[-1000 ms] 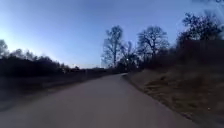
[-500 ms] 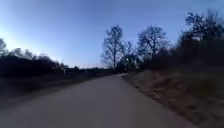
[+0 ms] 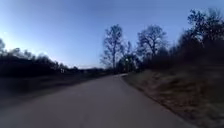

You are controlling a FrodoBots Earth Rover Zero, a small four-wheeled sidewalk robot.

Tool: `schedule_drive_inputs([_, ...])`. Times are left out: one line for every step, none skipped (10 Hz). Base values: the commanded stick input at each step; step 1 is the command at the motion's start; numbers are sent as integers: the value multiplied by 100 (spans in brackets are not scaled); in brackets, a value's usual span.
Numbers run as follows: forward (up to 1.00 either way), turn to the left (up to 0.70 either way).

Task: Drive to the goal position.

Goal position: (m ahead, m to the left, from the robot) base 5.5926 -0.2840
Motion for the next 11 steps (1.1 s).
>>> schedule_drive_inputs([100, 0])
schedule_drive_inputs([100, 0])
schedule_drive_inputs([100, 0])
schedule_drive_inputs([100, 0])
schedule_drive_inputs([100, 0])
schedule_drive_inputs([100, 0])
schedule_drive_inputs([100, 0])
schedule_drive_inputs([100, 0])
schedule_drive_inputs([100, 0])
schedule_drive_inputs([100, 0])
schedule_drive_inputs([100, 0])
